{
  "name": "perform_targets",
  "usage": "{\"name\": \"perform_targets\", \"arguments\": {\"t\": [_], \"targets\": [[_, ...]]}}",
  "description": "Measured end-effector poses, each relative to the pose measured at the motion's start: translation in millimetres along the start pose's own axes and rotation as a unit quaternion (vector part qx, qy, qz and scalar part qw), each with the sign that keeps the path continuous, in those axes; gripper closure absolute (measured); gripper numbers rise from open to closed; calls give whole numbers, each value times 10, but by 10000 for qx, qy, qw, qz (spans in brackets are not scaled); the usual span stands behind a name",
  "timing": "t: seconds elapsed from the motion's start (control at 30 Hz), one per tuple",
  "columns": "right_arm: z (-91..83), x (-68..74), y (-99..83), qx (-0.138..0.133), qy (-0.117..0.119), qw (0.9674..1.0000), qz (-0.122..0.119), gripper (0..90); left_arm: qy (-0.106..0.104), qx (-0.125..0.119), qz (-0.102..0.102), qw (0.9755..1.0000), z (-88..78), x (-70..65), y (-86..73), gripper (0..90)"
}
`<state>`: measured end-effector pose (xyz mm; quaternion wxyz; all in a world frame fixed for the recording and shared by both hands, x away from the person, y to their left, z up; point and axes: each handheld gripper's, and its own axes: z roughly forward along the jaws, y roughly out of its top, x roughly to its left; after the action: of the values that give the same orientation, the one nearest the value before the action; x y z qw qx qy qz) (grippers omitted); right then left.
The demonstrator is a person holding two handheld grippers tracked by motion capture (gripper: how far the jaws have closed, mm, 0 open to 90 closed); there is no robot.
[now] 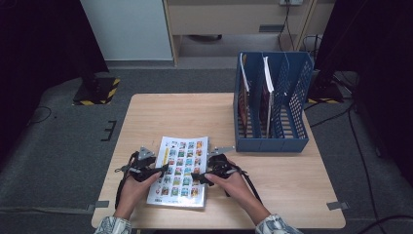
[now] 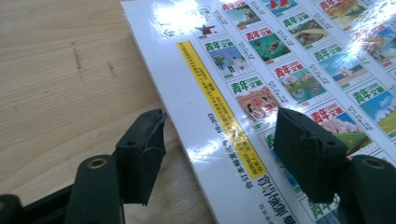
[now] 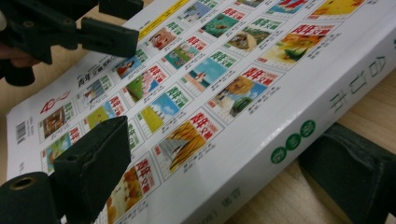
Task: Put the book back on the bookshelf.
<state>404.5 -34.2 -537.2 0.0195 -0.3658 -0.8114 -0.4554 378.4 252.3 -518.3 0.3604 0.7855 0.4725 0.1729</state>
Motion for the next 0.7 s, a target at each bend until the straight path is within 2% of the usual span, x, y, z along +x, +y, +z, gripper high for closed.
{"name": "perform_targets", "arguments": {"t": [0.07, 0.23, 0.47, 0.7], "targets": [[31, -11, 40, 5, -136, 9999, -2, 113, -52, -7, -69, 10000, 7, 1, -7, 326], [82, -45, 92, -38, -156, 9999, 34, 134, -89, 18, -58, 9999, 12, 3, -2, 325], [177, -78, 164, -85, -27, 9999, 50, 142, -161, -14, -196, 9997, 23, 17, -13, 323], [255, -45, 230, 17, 45, 10000, 69, 149, -188, -31, -227, 9996, 27, 24, -20, 321]]}}
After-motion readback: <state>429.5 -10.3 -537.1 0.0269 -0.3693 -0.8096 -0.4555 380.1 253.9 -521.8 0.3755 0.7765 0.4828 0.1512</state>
